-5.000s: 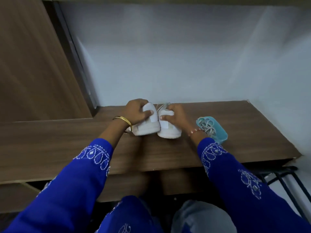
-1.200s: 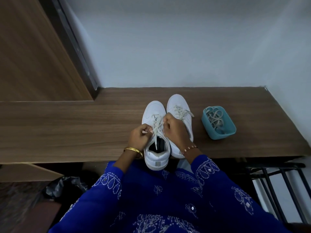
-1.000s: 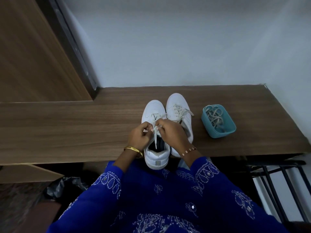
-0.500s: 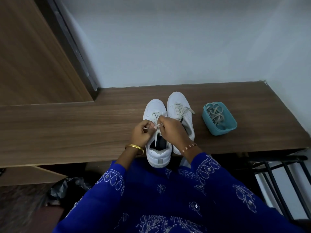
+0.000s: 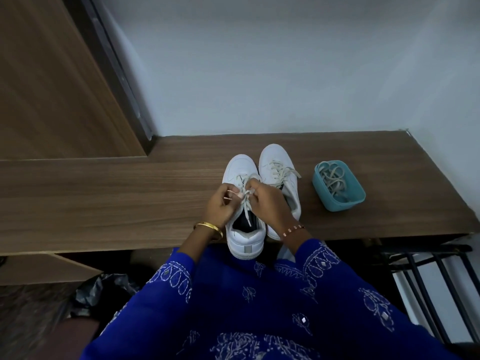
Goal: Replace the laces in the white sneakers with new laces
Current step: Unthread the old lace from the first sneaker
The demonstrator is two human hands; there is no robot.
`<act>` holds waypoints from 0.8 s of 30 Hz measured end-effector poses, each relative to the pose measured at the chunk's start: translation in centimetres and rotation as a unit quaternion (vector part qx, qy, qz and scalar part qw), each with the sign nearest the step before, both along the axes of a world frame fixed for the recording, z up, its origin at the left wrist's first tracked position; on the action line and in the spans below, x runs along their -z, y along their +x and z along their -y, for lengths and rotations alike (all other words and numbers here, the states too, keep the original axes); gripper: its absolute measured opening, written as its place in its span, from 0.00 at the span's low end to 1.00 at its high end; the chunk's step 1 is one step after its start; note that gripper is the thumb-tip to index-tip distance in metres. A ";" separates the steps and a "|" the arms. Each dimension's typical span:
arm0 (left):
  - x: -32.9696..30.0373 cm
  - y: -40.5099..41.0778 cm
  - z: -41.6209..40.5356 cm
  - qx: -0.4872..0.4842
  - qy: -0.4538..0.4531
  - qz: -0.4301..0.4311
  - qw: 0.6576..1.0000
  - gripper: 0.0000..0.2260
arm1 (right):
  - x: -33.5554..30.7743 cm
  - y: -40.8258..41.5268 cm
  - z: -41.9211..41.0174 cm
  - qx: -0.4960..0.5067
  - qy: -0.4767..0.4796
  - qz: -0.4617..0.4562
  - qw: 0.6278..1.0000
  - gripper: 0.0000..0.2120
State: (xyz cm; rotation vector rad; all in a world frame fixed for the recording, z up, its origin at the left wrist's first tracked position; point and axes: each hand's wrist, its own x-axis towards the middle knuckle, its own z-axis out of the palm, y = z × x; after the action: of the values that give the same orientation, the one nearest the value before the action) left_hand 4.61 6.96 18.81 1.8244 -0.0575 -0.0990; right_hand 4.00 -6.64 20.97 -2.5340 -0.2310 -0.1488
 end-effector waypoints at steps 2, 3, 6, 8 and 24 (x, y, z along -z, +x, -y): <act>0.1 0.4 -0.1 0.020 0.087 0.033 0.995 0.09 | 0.0 0.1 0.0 -0.001 0.000 -0.001 1.000 0.07; 0.3 0.4 -0.2 0.012 0.112 0.038 0.993 0.09 | 0.1 0.1 0.0 0.011 0.011 -0.002 1.000 0.06; 0.6 0.2 -0.3 -0.010 0.120 0.057 0.991 0.06 | 0.4 0.2 -0.3 0.071 0.049 -0.010 0.996 0.06; 0.6 -0.2 -0.4 0.006 0.120 0.067 0.990 0.04 | 0.5 0.4 -0.3 0.092 0.056 -0.014 0.994 0.06; -0.1 0.2 0.0 -0.033 -0.118 -0.104 0.987 0.12 | 0.8 0.3 0.4 -0.012 0.083 0.029 0.996 0.07</act>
State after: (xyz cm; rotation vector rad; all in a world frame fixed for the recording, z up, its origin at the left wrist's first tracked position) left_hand 4.81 6.93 18.88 1.5700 0.1340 -0.2253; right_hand 4.28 -7.01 20.17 -2.3634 -0.2598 -0.2223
